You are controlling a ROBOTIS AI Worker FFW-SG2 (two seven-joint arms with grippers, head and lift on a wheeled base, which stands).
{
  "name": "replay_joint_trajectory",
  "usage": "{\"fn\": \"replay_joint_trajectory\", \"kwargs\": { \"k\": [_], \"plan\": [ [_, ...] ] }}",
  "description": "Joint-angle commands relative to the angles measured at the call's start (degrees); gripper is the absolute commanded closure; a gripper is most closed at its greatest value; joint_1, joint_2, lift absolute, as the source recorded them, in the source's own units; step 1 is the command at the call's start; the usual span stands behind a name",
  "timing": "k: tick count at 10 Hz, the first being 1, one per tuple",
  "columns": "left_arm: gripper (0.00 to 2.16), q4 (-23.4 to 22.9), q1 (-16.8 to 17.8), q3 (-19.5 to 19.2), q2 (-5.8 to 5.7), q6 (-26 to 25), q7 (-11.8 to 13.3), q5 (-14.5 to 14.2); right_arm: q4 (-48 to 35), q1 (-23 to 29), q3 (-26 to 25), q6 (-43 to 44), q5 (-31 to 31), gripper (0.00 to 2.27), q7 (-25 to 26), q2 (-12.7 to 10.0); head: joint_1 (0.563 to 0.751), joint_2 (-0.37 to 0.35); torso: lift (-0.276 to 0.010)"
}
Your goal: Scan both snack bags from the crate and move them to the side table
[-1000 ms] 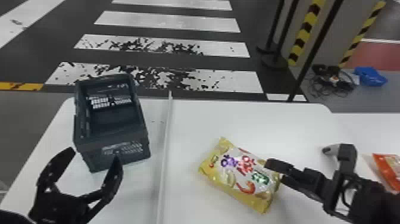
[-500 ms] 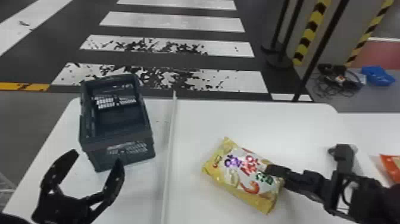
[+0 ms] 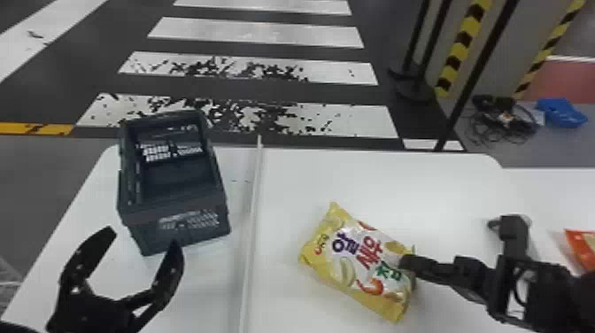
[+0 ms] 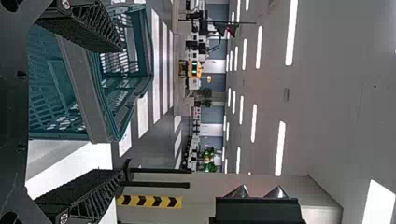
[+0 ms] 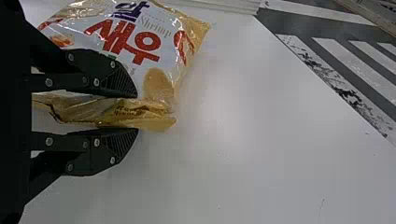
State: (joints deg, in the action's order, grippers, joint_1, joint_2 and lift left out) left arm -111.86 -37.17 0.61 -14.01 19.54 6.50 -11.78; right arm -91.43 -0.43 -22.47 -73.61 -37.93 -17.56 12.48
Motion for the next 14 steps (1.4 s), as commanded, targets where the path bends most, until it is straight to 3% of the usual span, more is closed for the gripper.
{"fn": "replay_joint_trajectory", "kwargs": {
  "k": [1, 4, 6, 10, 12, 14],
  "plan": [
    [0.08, 0.3, 0.0, 0.0, 0.04, 0.2, 0.0, 0.0, -2.4, 0.6, -1.1, 0.0, -0.1, 2.25, 0.0, 0.1, 0.695, -0.066, -0.099],
    [0.08, 0.8, 0.0, 0.0, 0.13, 0.4, 0.0, -0.1, -8.6, 1.2, -4.5, 0.3, -0.4, 2.25, 1.5, 0.3, 0.695, -0.094, -0.099],
    [0.08, 1.0, 0.0, 0.0, 0.30, 0.7, 0.0, -0.1, -20.4, 5.0, -2.4, 5.3, 8.5, 2.25, 6.1, 0.8, 0.695, -0.128, -0.099],
    [0.08, 1.5, 0.0, -0.1, 0.48, 0.7, 0.2, -0.4, -33.8, 8.1, 8.9, 9.0, 27.7, 2.25, 14.2, 0.9, 0.695, -0.185, -0.099],
    [0.08, 1.7, 0.0, -0.1, 0.48, 0.7, 0.3, -0.4, -34.9, 9.0, 16.1, 13.2, 38.4, 2.25, 17.8, 1.0, 0.695, -0.178, -0.099],
    [0.08, 1.9, 0.0, -0.1, 0.48, 0.7, 0.3, -0.5, -33.7, 9.7, 26.6, 17.9, 55.0, 2.25, 25.1, 1.7, 0.695, -0.170, -0.099]
  ]
}}
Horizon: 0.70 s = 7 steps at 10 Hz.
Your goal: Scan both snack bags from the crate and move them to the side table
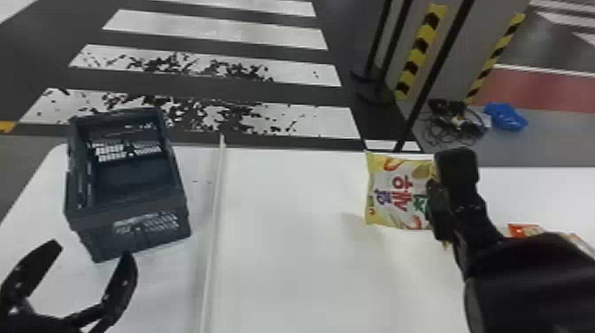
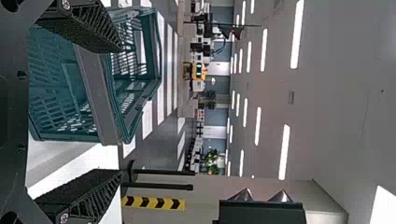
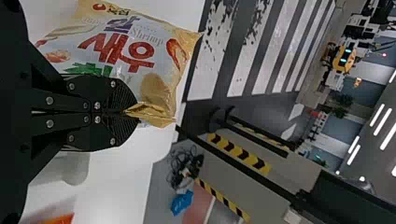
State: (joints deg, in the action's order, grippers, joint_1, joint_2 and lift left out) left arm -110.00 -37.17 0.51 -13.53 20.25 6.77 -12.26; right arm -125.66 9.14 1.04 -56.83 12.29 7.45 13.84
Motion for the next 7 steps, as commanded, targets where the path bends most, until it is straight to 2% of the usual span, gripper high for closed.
{"fn": "replay_joint_trajectory", "kwargs": {
  "k": [1, 3, 4, 7],
  "plan": [
    [0.08, 0.1, 0.1, 0.0, 0.00, 0.0, 0.0, 0.0, 2.9, 0.3, 8.7, 3.1, 13.0, 2.25, 4.5, 1.3, 0.695, -0.168, -0.099],
    [0.08, 0.6, 0.3, -0.1, 0.00, 0.2, 0.3, -0.5, 7.9, 0.5, 17.8, 4.8, 24.9, 2.25, 8.7, 3.1, 0.695, -0.155, -0.099],
    [0.08, 0.9, 0.3, -0.1, 0.00, 0.4, 0.4, -0.6, 10.0, 0.7, 21.9, 6.4, 28.1, 2.25, 9.3, 4.2, 0.695, -0.134, -0.099],
    [0.08, 1.7, 0.5, -0.3, 0.00, 1.2, 0.7, -1.2, 12.3, 5.5, 26.8, 15.9, 28.9, 2.25, 10.0, 6.1, 0.695, -0.026, -0.099]
  ]
}}
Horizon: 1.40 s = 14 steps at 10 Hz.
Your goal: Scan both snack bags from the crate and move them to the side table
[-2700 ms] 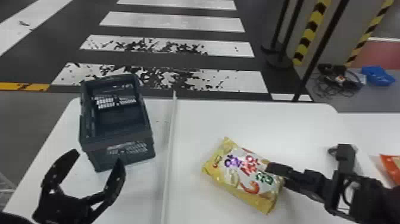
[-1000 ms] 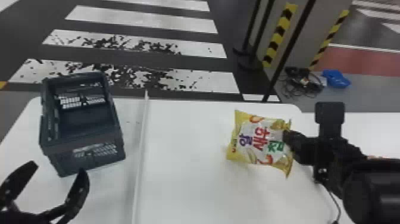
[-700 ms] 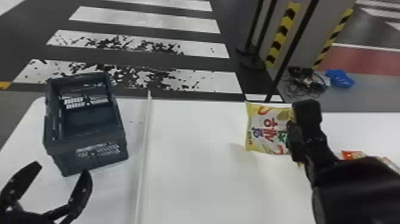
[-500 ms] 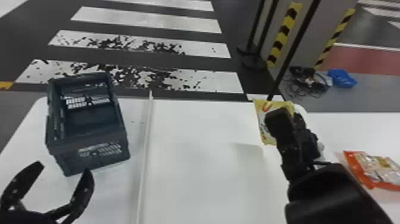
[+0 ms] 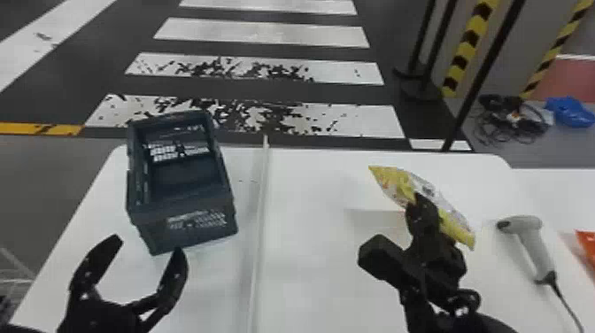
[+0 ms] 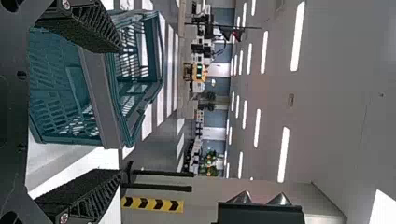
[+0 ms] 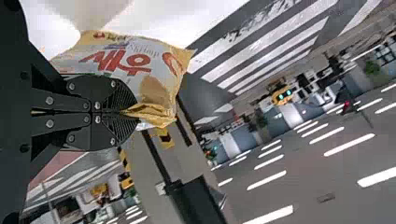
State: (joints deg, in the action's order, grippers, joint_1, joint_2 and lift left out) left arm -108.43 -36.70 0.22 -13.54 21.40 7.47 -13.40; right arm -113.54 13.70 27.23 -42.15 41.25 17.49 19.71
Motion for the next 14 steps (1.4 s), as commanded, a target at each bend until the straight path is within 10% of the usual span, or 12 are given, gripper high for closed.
{"fn": "replay_joint_trajectory", "kwargs": {
  "k": [1, 3, 6, 14],
  "plan": [
    [0.08, 0.2, 0.0, 0.0, 0.00, 0.1, 0.1, -0.1, 0.1, 2.7, 1.6, 2.6, -0.6, 2.25, 0.0, 0.9, 0.695, 0.007, -0.099],
    [0.08, 0.2, 0.2, -0.1, 0.00, 0.1, 0.3, -0.5, -0.3, 6.1, 2.8, 4.6, -1.4, 2.01, 0.3, 1.7, 0.695, 0.041, -0.099],
    [0.08, 0.5, 0.1, -0.2, 0.00, 1.0, 0.5, -0.9, -3.7, 10.4, 3.1, 3.7, -4.8, 0.05, 0.4, 2.3, 0.695, 0.076, -0.099],
    [0.08, 0.8, 0.2, -0.3, 0.00, 1.8, 1.2, -1.8, -19.4, 14.2, -18.2, 3.0, -45.5, 0.05, -13.4, -0.2, 0.695, 0.090, -0.099]
  ]
}}
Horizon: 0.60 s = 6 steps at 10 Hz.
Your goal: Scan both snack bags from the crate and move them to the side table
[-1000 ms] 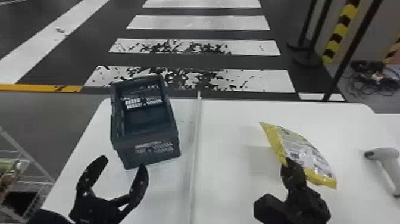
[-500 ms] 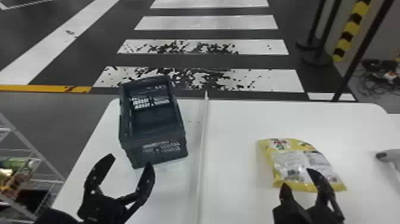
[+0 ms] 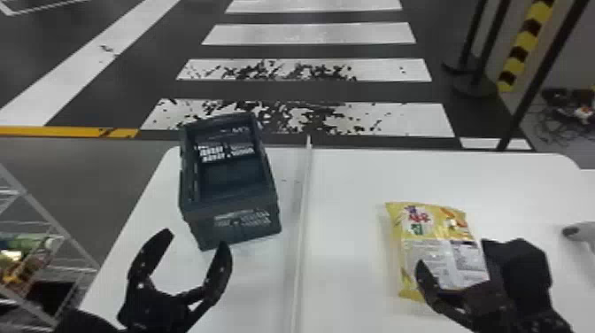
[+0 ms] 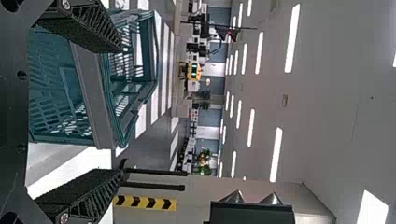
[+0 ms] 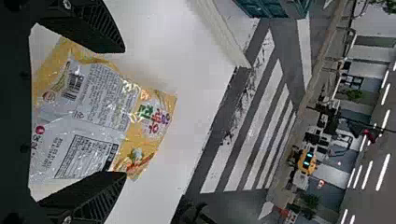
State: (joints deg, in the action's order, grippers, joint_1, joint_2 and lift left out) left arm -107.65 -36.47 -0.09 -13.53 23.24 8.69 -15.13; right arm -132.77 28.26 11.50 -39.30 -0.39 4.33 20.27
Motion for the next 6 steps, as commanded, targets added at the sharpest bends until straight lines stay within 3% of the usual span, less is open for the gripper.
{"fn": "replay_joint_trajectory", "kwargs": {
  "k": [1, 4, 5, 6],
  "plan": [
    [0.08, 0.0, 0.0, 0.0, 0.00, 0.0, 0.0, -0.1, -0.1, -1.4, -5.8, -0.2, -8.1, 0.06, -2.0, -1.9, 0.695, 0.088, -0.099],
    [0.08, -0.1, -0.1, 0.0, -0.09, 0.0, 0.2, 0.0, 2.2, -4.2, -14.2, 0.0, -21.2, 0.07, -7.5, -5.5, 0.695, 0.060, -0.099],
    [0.08, -0.2, -0.2, 0.0, -0.09, 0.0, 0.2, 0.0, 3.7, -4.8, -15.6, 0.5, -23.7, 0.13, -8.7, -6.2, 0.695, 0.049, -0.099],
    [0.08, -0.2, -0.3, 0.0, -0.09, -0.2, 0.3, 0.0, 5.5, -5.7, -16.5, 0.7, -25.4, 0.35, -10.3, -6.9, 0.695, 0.045, -0.099]
  ]
}}
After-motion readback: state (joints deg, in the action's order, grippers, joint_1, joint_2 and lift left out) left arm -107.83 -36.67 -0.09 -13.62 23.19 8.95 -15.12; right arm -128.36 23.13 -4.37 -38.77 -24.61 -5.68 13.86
